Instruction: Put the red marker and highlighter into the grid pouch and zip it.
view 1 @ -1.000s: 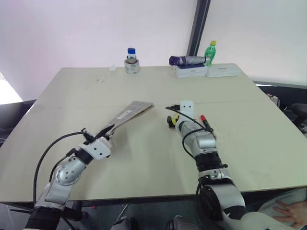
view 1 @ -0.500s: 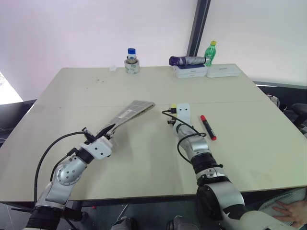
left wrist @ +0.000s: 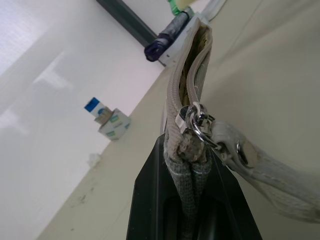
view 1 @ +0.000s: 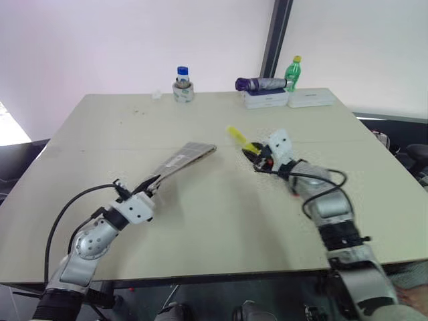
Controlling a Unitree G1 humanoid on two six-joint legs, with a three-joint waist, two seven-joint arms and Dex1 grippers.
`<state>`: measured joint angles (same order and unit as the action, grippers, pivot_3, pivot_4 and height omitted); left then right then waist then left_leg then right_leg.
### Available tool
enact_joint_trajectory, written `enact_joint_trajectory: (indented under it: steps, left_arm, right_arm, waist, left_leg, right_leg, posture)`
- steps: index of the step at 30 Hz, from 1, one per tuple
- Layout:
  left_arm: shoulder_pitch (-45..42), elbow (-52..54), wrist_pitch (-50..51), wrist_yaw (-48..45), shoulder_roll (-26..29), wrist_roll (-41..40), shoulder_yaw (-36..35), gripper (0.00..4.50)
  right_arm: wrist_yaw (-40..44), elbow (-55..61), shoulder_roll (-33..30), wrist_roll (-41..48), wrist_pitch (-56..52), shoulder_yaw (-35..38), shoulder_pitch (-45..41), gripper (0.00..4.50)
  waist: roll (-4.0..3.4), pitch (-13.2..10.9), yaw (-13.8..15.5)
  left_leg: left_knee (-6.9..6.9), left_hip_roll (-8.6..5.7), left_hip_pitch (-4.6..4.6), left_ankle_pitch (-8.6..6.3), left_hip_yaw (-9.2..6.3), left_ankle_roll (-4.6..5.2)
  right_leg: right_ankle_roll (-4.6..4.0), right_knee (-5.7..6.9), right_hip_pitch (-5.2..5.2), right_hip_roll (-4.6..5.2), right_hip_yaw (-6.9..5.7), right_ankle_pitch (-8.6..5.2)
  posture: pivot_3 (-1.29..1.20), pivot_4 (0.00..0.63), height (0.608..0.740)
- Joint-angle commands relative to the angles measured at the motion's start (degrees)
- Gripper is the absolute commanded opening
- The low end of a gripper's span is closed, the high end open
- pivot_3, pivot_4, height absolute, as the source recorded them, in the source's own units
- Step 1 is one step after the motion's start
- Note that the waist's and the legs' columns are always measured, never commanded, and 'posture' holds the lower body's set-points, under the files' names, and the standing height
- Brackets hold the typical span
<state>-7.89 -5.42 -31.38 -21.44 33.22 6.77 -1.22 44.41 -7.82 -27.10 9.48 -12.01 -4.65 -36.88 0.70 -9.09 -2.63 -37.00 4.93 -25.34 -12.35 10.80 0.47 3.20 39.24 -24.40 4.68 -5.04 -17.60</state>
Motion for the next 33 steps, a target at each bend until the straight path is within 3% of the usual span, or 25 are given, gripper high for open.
enact_joint_trajectory:
  steps: [1,6,12,24,33]
  left_arm:
    - [-1.6,1.5,1.0,-2.1,-0.3,-5.0,-1.1,0.0]
    - [-2.9,2.2,4.8,-5.1,-1.8,-10.8,-1.1,0.0]
    - [-2.8,3.1,5.8,-6.6,-2.3,-11.6,-1.3,0.0]
    - [-2.7,1.5,-2.3,-9.5,2.5,-0.8,3.1,0.0]
    - [-4.8,1.5,-4.1,-9.2,2.9,1.6,3.2,0.0]
  right_arm:
    - [6.1,6.9,-1.0,3.0,-1.6,-2.1,0.4,0.91]
    - [5.7,8.1,-1.0,-1.1,-1.6,-5.8,1.2,0.91]
    - [4.0,5.4,-0.6,-4.0,-0.6,-6.8,0.0,0.91]
    - [7.9,3.7,-1.6,-10.5,2.3,-12.1,-3.8,0.91]
    - [10.8,1.8,-5.4,-20.8,13.6,-18.1,-7.1,0.91]
  waist:
    - [0.0,0.0,0.0]
    - [0.01,0.0,0.3]
    - [0.03,0.0,0.4]
    - [0.03,0.0,0.4]
    - [0.03,0.0,0.3]
  left_leg:
    - [0.0,0.01,0.0,0.0,-0.01,0.0]
    - [-0.09,-0.03,0.0,0.0,-0.05,0.0]
    - [-0.12,-0.07,-0.01,0.0,-0.04,0.01]
    - [-0.1,-0.07,-0.01,-0.01,-0.02,0.01]
    - [-0.11,-0.05,-0.01,-0.01,-0.01,0.01]
  right_leg:
    - [0.0,0.01,0.0,0.0,0.0,0.0]
    - [-0.01,0.04,0.04,-0.02,-0.03,0.01]
    - [-0.01,0.02,0.06,0.0,-0.03,0.01]
    - [-0.01,0.01,0.04,0.0,-0.03,0.0]
    - [-0.01,0.02,0.02,0.0,-0.03,0.0]
  posture:
    - [0.0,0.15,0.738]
    - [0.0,0.15,0.738]
    - [0.0,0.15,0.738]
    - [0.0,0.15,0.738]
    - [0.0,0.15,0.738]
